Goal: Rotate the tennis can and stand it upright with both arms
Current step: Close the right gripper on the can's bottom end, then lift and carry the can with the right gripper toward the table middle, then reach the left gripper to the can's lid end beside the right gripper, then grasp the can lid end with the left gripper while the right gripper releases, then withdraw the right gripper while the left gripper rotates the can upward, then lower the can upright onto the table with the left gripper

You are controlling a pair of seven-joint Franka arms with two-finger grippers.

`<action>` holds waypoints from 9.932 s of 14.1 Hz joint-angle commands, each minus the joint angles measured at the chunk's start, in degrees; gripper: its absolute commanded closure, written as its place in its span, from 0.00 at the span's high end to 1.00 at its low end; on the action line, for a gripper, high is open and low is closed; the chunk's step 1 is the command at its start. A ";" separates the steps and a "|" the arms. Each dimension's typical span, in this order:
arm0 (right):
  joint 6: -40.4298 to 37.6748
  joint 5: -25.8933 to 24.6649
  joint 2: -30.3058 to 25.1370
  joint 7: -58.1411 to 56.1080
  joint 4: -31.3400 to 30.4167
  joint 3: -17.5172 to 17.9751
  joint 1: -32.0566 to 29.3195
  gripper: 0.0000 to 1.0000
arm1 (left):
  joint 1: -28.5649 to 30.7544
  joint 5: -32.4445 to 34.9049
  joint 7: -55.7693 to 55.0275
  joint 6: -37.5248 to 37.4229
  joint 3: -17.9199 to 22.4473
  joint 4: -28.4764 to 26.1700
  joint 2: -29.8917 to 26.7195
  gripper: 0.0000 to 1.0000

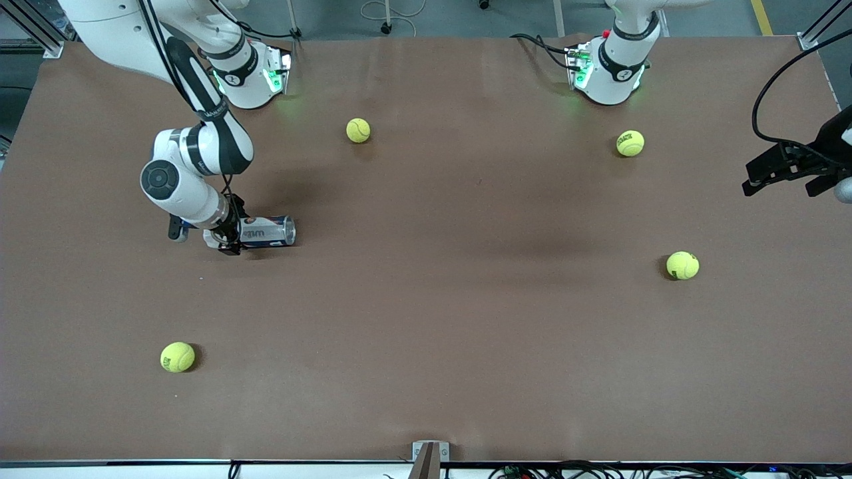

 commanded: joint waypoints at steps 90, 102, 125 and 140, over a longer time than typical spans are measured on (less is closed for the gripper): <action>-40.46 -3.10 12.85 -19.38 56.35 0.27 12.13 1.00 | -6.85 -78.70 32.58 45.17 -14.33 -37.73 26.75 1.00; -50.98 -3.98 1.52 -82.07 54.40 -0.08 -7.49 1.00 | -8.00 -81.00 33.20 47.11 -14.24 -36.15 25.27 0.04; -69.11 -3.89 -6.49 -89.57 57.22 0.54 -7.67 1.00 | -11.23 -12.67 -34.79 24.35 -14.15 -10.48 9.79 0.00; -70.87 1.47 -6.49 -92.30 60.56 -0.16 -10.13 1.00 | -33.66 19.02 -69.81 24.53 -13.62 1.47 32.20 0.00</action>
